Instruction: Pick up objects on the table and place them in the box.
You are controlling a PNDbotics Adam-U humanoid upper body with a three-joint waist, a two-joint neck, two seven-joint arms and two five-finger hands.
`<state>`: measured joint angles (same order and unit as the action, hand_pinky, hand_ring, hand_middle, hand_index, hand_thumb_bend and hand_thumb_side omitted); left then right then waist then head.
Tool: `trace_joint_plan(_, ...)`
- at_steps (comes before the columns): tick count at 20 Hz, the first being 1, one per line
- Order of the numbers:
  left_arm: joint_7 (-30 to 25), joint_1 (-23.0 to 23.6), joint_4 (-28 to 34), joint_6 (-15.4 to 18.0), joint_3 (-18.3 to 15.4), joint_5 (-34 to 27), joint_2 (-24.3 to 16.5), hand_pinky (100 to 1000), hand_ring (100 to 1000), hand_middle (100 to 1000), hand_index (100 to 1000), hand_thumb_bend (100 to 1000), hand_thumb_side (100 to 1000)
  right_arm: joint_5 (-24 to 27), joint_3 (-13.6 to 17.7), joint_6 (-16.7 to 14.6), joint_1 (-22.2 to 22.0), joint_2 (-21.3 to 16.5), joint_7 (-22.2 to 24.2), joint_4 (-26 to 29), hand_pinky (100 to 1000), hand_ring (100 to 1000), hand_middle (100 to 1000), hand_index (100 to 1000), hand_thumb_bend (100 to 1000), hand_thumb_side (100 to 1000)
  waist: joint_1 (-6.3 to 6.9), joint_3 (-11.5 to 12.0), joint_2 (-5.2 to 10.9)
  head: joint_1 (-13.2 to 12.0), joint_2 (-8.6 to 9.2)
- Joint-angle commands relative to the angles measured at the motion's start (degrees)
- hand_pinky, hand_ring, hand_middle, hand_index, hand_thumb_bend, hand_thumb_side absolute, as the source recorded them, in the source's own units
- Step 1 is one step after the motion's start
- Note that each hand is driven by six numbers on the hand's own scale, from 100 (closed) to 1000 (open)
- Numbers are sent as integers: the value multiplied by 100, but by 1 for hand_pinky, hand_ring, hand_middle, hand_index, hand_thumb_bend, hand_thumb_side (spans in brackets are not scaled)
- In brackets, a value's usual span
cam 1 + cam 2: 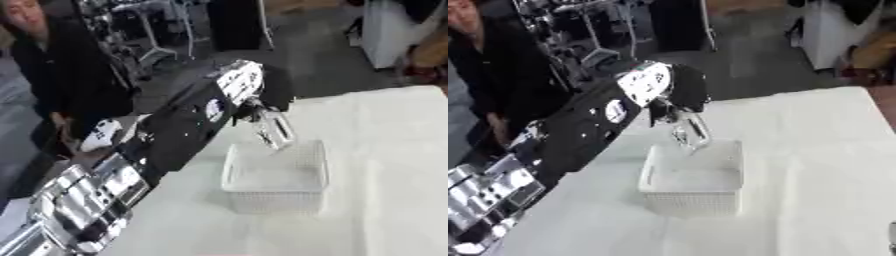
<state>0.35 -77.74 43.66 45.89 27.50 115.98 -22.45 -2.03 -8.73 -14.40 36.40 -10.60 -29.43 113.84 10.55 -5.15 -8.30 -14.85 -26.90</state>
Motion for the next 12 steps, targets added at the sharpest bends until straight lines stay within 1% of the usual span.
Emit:
trace_joint_plan(1, 274, -73, -101, 87, -8, 488, -43, 100, 100, 100, 131, 100, 425, -4, -12, -2, 70, -32, 21, 75, 466, 543, 585, 864, 100, 1000, -32, 17, 126, -101, -2)
trace_joint_plan(2, 363, -63, -145, 134, -16, 595, -26, 100, 100, 100, 132, 100, 439, -4, -12, -3, 70, -31, 21, 75, 466, 543, 585, 864, 100, 1000, -31, 17, 127, -99, 2)
trace_joint_plan(3, 464, -52, -181, 173, -18, 697, -12, 100, 100, 100, 134, 100, 481, -5, -13, -3, 72, -29, 20, 75, 466, 544, 585, 863, 100, 1000, -30, 15, 126, -91, 11)
trace_joint_plan(4, 567, -39, -212, 206, -17, 795, 2, 100, 100, 100, 137, 100, 483, -5, -12, -5, 75, -26, 19, 75, 466, 544, 585, 863, 100, 1000, -30, 12, 126, -75, 25)
trace_joint_plan(8, 910, 6, -332, 294, -5, 1126, 51, 100, 100, 100, 150, 100, 572, -5, -12, -9, 82, -17, 16, 75, 466, 544, 585, 863, 100, 1000, -27, 2, 125, -28, 64)
trace_joint_plan(9, 980, 15, -348, 311, 8, 1212, 53, 100, 100, 100, 160, 100, 587, -5, -12, -9, 83, -17, 16, 75, 466, 544, 585, 863, 100, 1000, -26, 2, 125, -22, 64)
trace_joint_plan(10, 1021, 23, -348, 324, 30, 1306, 51, 100, 100, 100, 189, 100, 611, -4, -13, -9, 83, -17, 16, 75, 466, 543, 585, 863, 100, 1000, -24, 2, 125, -19, 65)
trace_joint_plan(11, 1047, 34, -329, 350, 65, 1399, 49, 125, 151, 109, 237, 100, 638, -4, -14, -9, 84, -18, 18, 75, 466, 543, 585, 863, 100, 1000, -22, 2, 125, -17, 65)
trace_joint_plan(12, 1062, 46, -284, 396, 116, 1486, 43, 211, 248, 188, 311, 100, 697, -4, -15, -9, 84, -19, 19, 75, 466, 543, 585, 863, 100, 1000, -20, 2, 125, -15, 64)
